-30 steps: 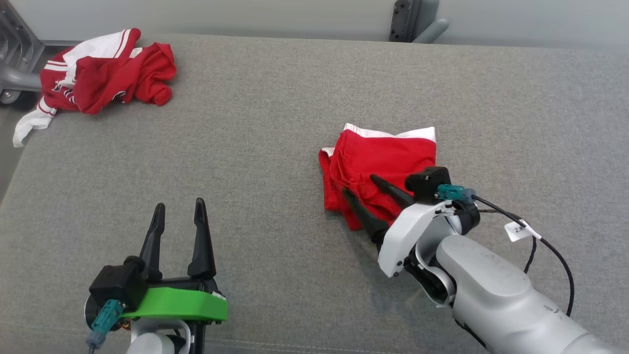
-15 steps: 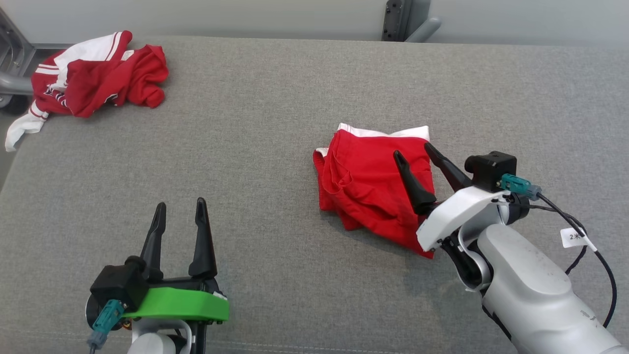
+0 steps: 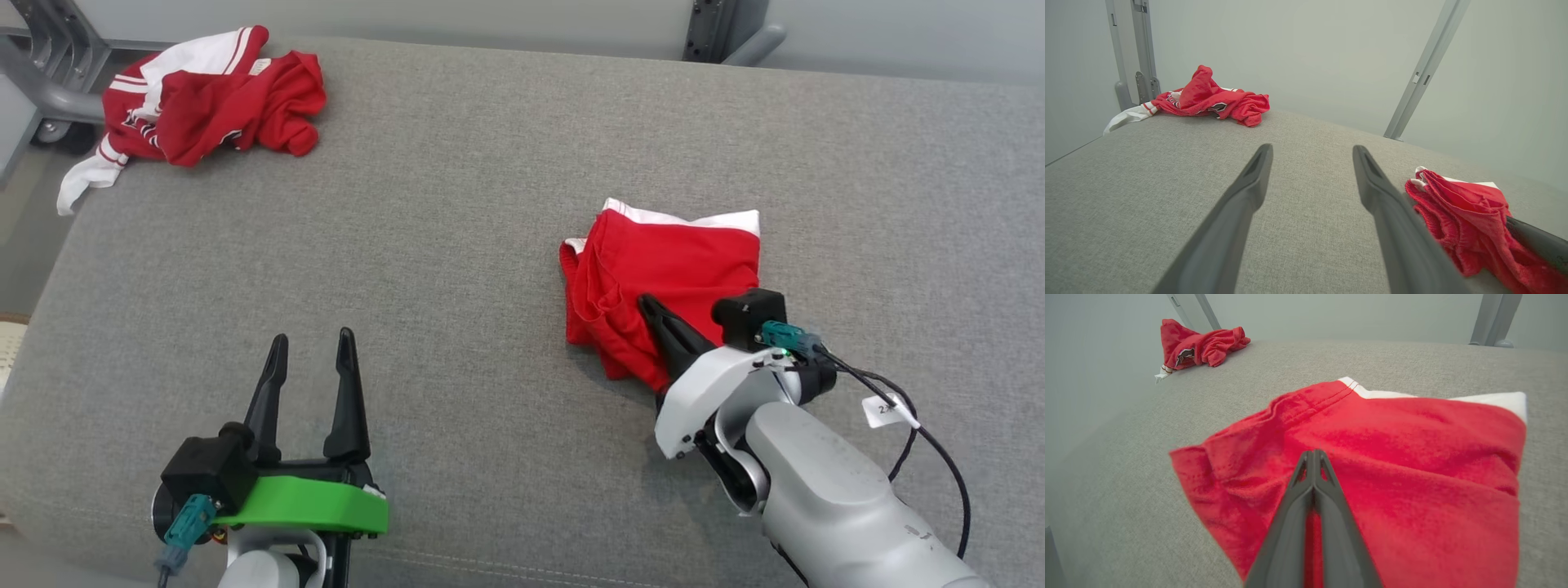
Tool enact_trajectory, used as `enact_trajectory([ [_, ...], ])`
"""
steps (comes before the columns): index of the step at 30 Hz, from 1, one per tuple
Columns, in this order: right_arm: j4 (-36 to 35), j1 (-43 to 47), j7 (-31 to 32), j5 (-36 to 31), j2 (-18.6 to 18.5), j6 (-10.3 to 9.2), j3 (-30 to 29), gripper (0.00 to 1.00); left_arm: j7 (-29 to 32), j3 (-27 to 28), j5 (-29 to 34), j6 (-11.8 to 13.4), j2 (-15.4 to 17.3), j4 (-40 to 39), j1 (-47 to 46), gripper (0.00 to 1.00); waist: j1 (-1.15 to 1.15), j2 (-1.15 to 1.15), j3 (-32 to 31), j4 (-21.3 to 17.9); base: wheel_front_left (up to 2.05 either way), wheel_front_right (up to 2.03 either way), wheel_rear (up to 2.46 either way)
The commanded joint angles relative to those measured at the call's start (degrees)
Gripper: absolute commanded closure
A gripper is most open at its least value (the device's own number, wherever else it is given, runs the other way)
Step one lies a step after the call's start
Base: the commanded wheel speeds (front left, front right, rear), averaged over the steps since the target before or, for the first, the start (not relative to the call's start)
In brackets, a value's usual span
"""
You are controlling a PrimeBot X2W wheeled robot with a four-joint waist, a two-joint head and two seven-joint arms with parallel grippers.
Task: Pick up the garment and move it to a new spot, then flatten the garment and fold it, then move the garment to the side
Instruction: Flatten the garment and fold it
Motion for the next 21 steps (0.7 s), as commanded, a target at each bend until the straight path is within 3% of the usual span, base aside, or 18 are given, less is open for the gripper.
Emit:
enact_trajectory([
  [1, 1.8, -1.1, -0.4, -0.5, 0.7, -0.02, 1.4, 1.0, -0.1, -0.2, -0.3, -0.1, 0.1, 0.1, -1.0, 0.0, 0.0, 0.0, 0.5, 1.4, 0.0, 0.0, 0.0],
  [13, 4.7, -0.8, -0.5, -0.1, 2.6, -0.03, 12.1, 1.0, -0.1, -0.3, -0.4, 0.4, 0.1, 0.2, 0.1, 0.0, 0.0, 0.0, 0.5, 3.3, 0.0, 0.0, 0.0],
  [16, 3.2, -1.2, -0.5, -0.7, 2.5, -0.03, 12.2, 1.0, -0.1, -0.2, -0.4, 0.5, 0.1, 0.1, 0.3, 0.0, 0.0, 0.0, 0.3, 2.9, 0.0, 0.0, 0.0],
  [21, -4.1, -0.1, -0.5, -3.2, 1.3, -0.03, 7.7, 1.0, -0.1, 0.4, 0.2, 0.5, 0.1, -0.1, 0.7, 0.0, 0.0, 0.0, -0.2, 1.3, 0.0, 0.0, 0.0],
])
